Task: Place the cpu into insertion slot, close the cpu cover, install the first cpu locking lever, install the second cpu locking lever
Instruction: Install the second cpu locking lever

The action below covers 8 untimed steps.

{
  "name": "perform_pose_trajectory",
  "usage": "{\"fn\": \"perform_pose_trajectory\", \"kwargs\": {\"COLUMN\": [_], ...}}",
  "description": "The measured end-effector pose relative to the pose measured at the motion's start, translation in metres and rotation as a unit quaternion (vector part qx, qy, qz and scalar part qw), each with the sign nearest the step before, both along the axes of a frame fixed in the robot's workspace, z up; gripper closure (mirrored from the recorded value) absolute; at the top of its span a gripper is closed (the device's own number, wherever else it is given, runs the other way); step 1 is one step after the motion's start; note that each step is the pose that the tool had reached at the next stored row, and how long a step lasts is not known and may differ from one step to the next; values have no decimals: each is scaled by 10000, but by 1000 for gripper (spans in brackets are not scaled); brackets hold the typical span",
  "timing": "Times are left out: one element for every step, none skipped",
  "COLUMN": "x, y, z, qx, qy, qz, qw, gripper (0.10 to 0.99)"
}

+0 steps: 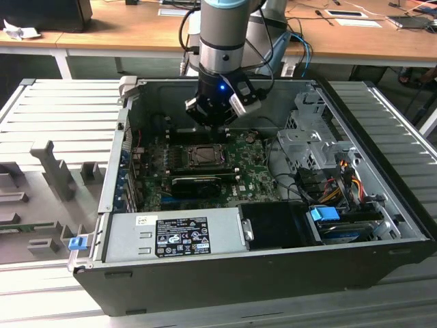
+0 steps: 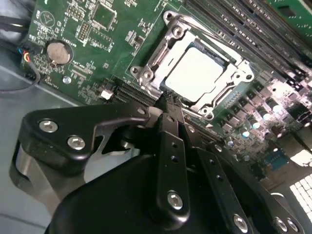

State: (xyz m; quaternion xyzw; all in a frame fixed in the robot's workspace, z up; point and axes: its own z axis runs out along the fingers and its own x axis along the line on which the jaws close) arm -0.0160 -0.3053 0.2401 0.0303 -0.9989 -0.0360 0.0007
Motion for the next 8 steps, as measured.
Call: {"fn": "perform_pose_trajectory", "kwargs": {"x": [0, -1, -1, -1, -1, -1, -1, -1], "y": [-15, -30, -67, -117, -144, -171, -220, -262], "z": [0, 0, -2, -4, -6, -8, -13, -17], "qx": [0, -1, -1, -1, -1, -1, -1, -1], "qy": [0, 0, 0, 0, 0, 0, 0, 1], "qz": [-1, -1, -2, -2, -2, -1, -1, -1], "qw": [10000, 10000, 10000, 10000, 10000, 10000, 10000, 10000], "gripper": [980, 980, 980, 980, 980, 980, 980, 980]}}
